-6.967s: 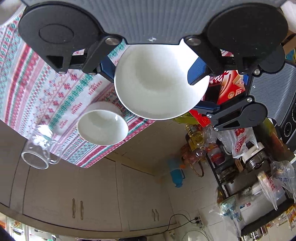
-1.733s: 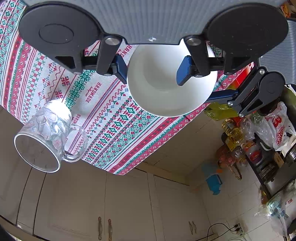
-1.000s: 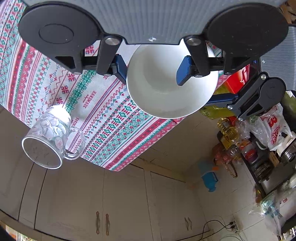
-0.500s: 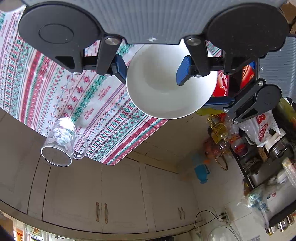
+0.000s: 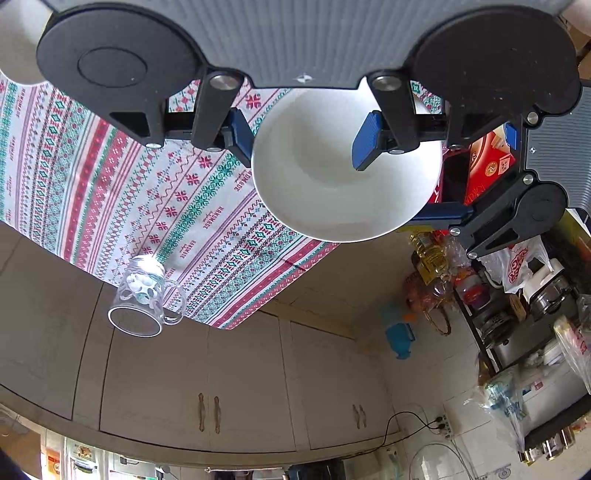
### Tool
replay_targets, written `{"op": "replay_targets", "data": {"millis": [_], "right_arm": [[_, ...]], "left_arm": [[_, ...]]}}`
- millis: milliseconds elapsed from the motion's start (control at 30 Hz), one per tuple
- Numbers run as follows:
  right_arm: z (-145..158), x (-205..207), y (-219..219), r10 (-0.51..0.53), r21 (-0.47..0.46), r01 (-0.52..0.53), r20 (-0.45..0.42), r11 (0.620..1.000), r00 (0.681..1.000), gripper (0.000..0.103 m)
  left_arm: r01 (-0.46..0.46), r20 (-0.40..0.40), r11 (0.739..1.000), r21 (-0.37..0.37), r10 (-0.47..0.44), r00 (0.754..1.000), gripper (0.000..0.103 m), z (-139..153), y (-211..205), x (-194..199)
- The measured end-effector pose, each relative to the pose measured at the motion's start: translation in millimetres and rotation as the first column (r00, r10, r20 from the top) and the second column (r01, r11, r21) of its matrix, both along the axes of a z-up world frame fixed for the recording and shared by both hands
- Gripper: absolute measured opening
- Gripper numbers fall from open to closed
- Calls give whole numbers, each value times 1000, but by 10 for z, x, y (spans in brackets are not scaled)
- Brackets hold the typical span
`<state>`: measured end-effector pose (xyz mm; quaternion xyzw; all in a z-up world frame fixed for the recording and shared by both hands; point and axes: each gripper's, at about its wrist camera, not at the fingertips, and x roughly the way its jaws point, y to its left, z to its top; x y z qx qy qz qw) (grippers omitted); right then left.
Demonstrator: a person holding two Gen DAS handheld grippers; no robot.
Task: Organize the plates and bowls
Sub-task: 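Lift the white bowl by its rim with the right tool, then carry the bowl with the right tool and lower it onto the bowl stack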
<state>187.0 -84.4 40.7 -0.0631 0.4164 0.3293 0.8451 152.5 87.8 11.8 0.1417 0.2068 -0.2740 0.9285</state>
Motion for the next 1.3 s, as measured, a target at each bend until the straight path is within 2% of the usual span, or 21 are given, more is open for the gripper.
{"op": "replay_targets", "data": {"millis": [500, 1300], "right_arm": [[51, -356, -226, -32, 6, 32, 24, 999, 999, 63], [-96, -762, -624, -94, 23, 94, 8, 995, 996, 63]], "left_arm": [[37, -6, 999, -6, -37, 999, 92, 6, -192, -231], [97, -53, 995, -7, -97, 994, 92, -110, -476, -492]]}}
